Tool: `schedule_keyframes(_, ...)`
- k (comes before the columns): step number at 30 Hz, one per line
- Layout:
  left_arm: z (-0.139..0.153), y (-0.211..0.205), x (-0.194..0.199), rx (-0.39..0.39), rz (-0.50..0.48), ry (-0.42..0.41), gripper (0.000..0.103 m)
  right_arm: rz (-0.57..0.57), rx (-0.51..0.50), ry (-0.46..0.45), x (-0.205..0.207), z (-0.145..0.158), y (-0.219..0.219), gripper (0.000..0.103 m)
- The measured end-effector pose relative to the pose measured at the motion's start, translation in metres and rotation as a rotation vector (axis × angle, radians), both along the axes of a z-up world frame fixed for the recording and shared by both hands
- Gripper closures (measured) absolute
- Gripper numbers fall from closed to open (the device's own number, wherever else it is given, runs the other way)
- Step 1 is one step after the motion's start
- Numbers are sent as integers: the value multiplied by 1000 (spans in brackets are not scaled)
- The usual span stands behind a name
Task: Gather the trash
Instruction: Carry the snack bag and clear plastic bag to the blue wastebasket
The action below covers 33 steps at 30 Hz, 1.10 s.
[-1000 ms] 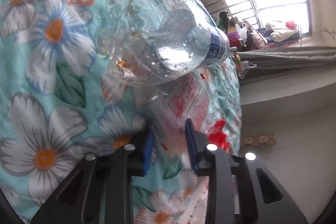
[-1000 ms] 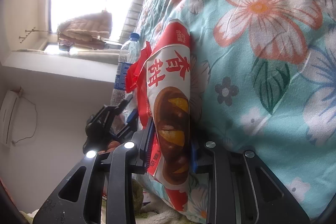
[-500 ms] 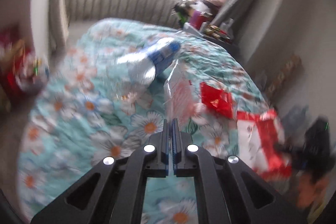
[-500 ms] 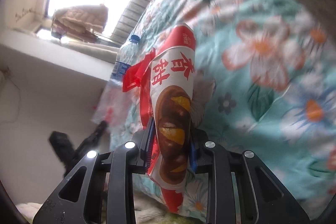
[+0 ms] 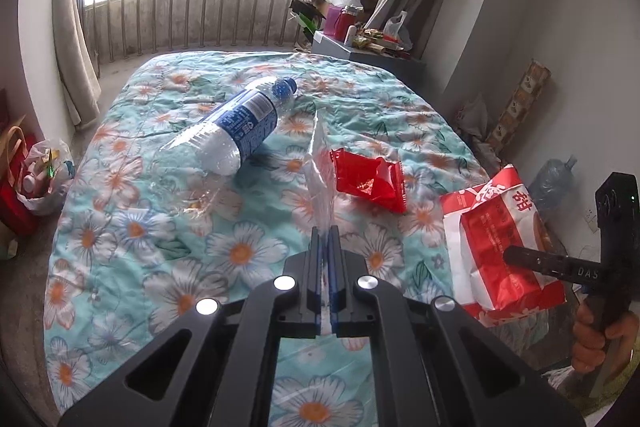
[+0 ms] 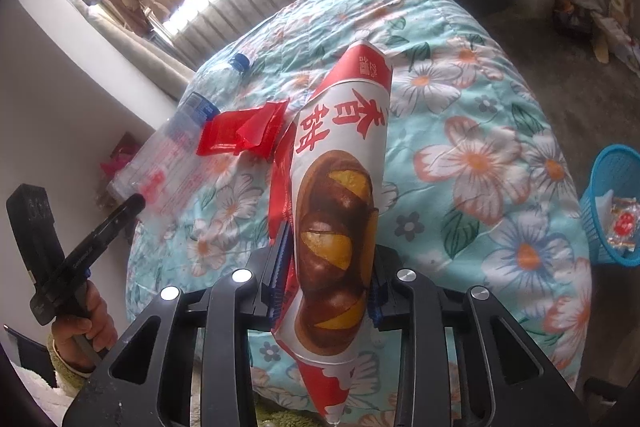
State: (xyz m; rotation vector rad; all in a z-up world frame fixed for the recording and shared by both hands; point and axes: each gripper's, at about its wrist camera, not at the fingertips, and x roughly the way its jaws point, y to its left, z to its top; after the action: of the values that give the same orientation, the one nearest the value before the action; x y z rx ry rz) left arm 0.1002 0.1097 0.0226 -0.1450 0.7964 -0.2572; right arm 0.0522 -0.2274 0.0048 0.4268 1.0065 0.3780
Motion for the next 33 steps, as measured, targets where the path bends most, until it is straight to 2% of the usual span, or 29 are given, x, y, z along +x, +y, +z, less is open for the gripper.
schedule_keyframes(7, 6, 1, -1, 12, 15, -19, 101, 13, 72, -16, -4, 7, -1, 85)
schedule_keyframes(18, 25, 8, -14, 40, 48, -83, 101, -9, 133, -27, -11, 16, -19, 87)
schedule_keyframes(33, 67, 8, -45, 100, 60, -245, 101, -36, 172, -113, -35, 44, -36, 87)
